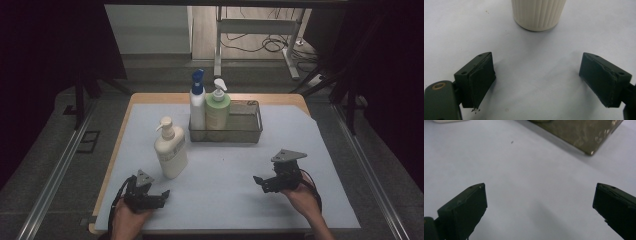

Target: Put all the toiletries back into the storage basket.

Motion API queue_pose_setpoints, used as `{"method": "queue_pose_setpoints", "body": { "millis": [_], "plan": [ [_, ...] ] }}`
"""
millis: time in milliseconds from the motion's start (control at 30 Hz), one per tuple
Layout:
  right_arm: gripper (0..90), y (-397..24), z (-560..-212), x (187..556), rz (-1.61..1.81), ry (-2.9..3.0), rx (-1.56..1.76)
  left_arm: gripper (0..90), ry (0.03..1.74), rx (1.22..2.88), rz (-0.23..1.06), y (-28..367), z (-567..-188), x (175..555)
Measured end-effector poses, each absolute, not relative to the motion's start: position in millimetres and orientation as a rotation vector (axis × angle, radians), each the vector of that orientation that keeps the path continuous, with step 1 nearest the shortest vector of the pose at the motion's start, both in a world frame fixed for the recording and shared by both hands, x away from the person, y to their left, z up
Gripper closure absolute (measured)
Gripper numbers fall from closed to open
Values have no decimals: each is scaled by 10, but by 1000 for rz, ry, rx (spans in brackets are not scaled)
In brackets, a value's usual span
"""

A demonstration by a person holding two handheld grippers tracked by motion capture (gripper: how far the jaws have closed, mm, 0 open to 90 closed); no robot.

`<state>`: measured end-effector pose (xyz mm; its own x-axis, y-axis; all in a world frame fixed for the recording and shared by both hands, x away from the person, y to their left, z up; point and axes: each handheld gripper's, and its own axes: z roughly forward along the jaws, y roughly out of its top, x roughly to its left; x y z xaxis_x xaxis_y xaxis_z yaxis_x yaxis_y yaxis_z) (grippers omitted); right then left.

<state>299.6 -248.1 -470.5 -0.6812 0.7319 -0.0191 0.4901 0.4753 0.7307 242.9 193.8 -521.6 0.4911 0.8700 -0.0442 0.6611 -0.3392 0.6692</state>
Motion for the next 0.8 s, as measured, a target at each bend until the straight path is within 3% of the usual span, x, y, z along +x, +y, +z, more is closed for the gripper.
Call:
{"method": "queue_pose_setpoints", "body": {
  "millis": [300, 700, 800],
  "plan": [
    [0, -2541, -5023, 2915, 973, 2416, 1072, 166, 1261, 2101, 419, 1967, -5195, 2437],
    [0, -2535, -5226, 2861, 972, 2429, 1090, 369, 1253, 2083, 383, 2076, -5132, 2474],
    [0, -2538, -5227, 2860, 975, 2432, 1092, 358, 1265, 2090, 399, 2086, -5119, 2486]
  ]
}}
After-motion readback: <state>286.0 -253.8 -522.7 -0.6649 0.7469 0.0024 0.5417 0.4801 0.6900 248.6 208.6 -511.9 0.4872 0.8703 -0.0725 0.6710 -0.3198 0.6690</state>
